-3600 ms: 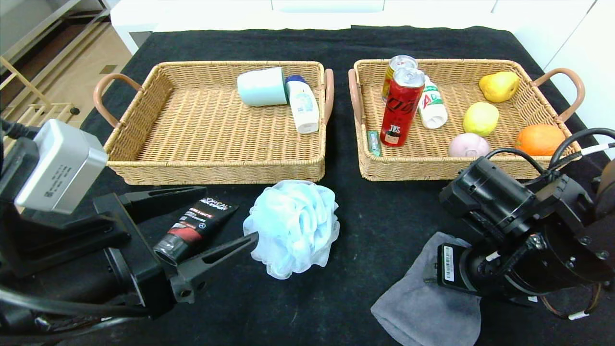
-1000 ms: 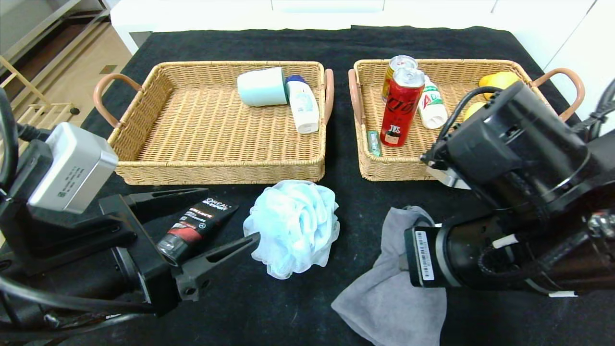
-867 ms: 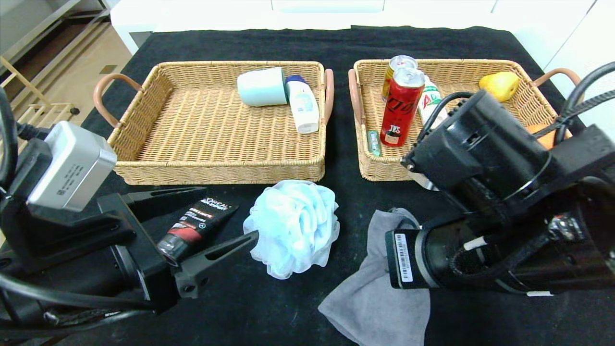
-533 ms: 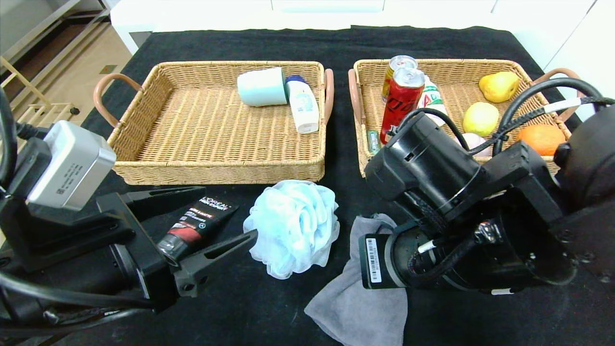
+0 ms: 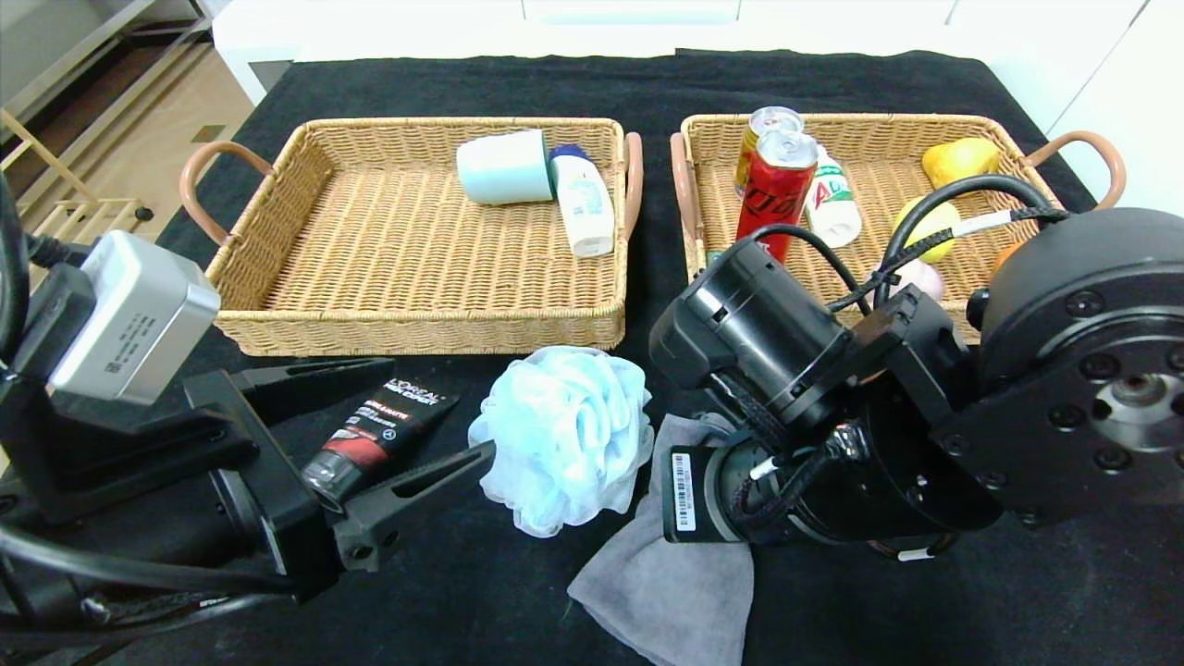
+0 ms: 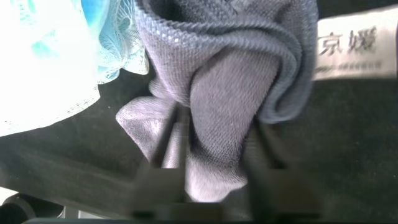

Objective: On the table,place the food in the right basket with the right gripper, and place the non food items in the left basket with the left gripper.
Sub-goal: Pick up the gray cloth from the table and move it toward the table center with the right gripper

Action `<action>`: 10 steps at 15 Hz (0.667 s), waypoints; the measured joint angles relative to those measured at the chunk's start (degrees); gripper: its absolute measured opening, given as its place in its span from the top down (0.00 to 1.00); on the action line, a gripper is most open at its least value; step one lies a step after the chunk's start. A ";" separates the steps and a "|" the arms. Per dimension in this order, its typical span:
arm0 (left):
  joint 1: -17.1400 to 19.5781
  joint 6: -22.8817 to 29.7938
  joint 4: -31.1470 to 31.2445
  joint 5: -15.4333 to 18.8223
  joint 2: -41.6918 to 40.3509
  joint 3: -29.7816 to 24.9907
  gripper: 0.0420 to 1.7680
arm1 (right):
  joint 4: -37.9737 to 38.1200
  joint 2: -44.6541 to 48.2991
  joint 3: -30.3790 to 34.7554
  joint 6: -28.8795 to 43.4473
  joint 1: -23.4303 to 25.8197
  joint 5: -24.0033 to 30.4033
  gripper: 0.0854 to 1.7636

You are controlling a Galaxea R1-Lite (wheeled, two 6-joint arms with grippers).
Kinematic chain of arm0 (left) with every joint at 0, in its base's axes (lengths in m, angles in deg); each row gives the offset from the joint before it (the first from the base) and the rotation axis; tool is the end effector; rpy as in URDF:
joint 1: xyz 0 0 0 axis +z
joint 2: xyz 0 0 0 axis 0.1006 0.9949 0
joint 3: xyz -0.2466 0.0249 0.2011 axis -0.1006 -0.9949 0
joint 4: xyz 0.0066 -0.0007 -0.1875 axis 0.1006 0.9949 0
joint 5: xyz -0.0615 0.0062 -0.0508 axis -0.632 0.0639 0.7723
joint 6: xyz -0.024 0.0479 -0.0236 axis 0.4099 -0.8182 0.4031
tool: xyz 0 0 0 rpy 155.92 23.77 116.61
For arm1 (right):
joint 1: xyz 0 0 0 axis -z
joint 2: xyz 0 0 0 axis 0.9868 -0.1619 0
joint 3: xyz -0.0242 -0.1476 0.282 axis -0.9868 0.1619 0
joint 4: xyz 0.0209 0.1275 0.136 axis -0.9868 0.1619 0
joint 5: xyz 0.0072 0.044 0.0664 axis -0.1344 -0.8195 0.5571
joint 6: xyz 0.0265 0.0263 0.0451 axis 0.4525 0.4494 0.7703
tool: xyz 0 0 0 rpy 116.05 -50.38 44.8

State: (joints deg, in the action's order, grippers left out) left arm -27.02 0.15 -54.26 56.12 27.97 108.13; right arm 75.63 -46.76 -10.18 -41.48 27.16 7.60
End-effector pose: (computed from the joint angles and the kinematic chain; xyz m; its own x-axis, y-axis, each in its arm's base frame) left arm 0.1640 -0.1125 0.2535 0.7799 -0.6167 -0.1066 0.6259 0.7687 0.1318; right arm 0.2281 0.2841 0.2209 0.5208 0.2876 -0.8038 -0.1374 0.9575 0.2536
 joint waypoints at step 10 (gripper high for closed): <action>0.00 -0.09 0.11 0.07 0.32 -0.15 0.03 | 2.02 2.35 0.13 -0.72 -0.51 -0.26 0.20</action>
State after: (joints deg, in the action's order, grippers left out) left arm -27.02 0.07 -54.15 56.19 28.29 107.98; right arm 77.65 -44.41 -10.04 -42.19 26.64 7.35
